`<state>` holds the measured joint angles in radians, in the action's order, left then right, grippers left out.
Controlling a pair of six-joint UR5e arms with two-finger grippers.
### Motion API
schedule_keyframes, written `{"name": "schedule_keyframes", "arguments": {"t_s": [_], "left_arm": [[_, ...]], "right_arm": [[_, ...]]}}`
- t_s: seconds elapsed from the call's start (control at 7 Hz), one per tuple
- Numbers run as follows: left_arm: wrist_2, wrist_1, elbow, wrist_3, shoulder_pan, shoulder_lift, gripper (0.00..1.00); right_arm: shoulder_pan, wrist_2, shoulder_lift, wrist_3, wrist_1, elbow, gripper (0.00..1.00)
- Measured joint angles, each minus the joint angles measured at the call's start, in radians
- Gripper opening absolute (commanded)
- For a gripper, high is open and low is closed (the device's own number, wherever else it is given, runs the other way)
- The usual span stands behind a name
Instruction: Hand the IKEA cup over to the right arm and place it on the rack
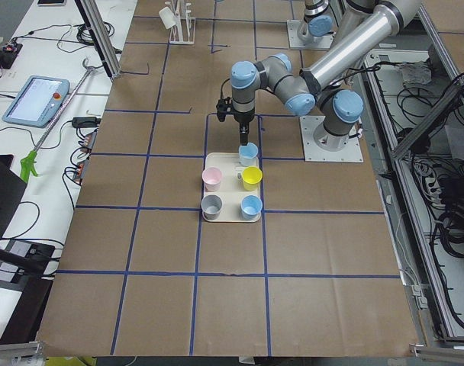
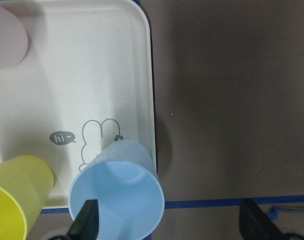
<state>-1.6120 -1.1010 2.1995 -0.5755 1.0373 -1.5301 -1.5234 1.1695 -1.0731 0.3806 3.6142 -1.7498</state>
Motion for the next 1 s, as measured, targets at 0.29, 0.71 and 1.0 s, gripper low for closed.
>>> {"name": "schedule_keyframes", "arguments": {"t_s": [0.29,0.71,1.0], "left_arm": [[-0.04,0.05,0.039,-0.001,-0.003,-0.017,0.98],[-0.057,0.072,0.058,0.001,-0.005,-0.018,0.38],[-0.059,0.069,0.058,0.001,-0.006,-0.019,0.0]], "right_arm": [[-0.009,0.0,-0.001,0.003,0.0,0.001,1.0],[-0.01,-0.004,-0.001,0.006,0.0,0.001,1.0],[-0.011,-0.006,-0.001,0.009,0.0,0.001,1.0]]}}
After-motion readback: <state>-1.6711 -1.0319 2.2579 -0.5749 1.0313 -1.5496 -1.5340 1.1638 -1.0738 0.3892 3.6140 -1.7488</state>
